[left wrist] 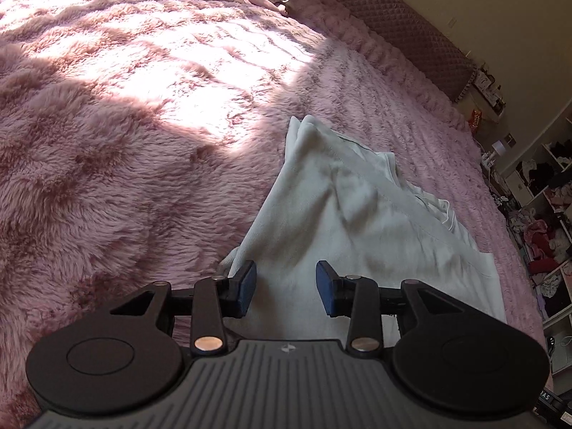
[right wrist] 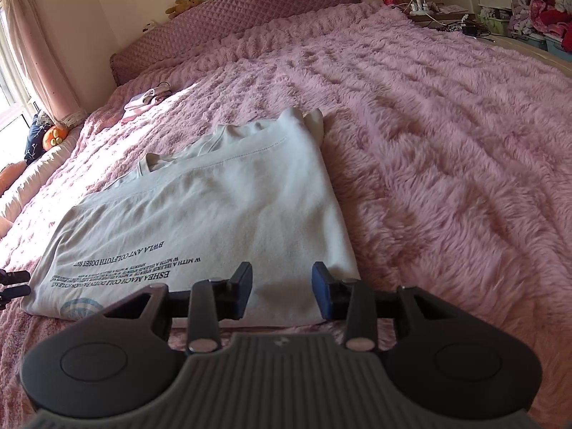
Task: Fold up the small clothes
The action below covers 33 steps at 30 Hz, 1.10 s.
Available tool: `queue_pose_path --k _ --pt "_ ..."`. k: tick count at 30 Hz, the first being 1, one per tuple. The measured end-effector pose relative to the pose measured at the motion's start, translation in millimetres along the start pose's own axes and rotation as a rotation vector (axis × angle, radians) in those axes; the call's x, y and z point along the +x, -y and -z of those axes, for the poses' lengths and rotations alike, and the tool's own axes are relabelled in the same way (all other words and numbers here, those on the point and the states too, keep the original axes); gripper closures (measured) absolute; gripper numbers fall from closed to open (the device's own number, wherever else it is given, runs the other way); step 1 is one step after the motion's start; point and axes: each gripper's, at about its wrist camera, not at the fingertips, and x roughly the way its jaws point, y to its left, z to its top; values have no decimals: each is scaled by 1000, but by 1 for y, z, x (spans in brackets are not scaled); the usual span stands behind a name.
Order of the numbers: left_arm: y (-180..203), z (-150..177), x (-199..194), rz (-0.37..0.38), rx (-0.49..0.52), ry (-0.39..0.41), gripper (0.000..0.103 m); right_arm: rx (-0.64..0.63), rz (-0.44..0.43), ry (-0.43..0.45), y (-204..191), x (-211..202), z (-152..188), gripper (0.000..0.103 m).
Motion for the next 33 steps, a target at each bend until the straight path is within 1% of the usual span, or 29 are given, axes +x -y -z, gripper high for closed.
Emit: queue_pose_path --k 2,5,6,8,9,10,11,13,15,17,19,21,23,25,26,29,31,33 --pt "-9 4 4 24 -10 -2 60 -11 10 -6 2 1 4 71" --pt "-21 7 3 99 -43 13 60 -29 37 -20 -3 1 2 71" --pt "-23 6 1 125 -62 19 60 -46 42 -13 -9 -1 -2 69" --pt "-22 3 -5 151 -76 40 60 -102 16 43 -31 -2 -20 69" --pt "-18 1 -8 154 -80 58 60 -123 10 63 -43 1 -32 69" --pt "-15 0 -9 151 -78 73 60 -139 2 76 -55 7 -45 66" --pt "-10 -2 -9 140 -72 83 59 -152 -13 79 -70 16 -61 65" --pt "2 -5 -8 101 -36 92 57 -168 -34 88 -97 39 -88 65" --pt "13 -6 -5 61 14 99 53 -202 -25 91 -127 69 -113 65" --pt "21 -4 -1 51 64 96 52 -237 12 80 -156 104 -135 65" --pt "26 -4 4 45 97 92 47 -241 48 27 -178 139 -151 65" --pt "28 -3 10 42 118 82 45 -259 89 19 -195 166 -158 65" --pt "28 -2 16 42 121 74 44 -323 139 5 -211 189 -160 65" --pt "26 -1 19 55 110 73 44 -377 181 -17 -222 212 -159 59" --pt "25 -1 20 57 109 78 42 -389 198 -34 -225 222 -159 59" --pt "26 -2 23 34 127 76 41 -429 253 -49 -228 249 -158 59" --pt "28 -2 25 28 135 78 40 -455 295 -54 -229 265 -159 57" --pt "29 -2 27 25 144 79 36 -483 335 -75 -226 284 -160 57"
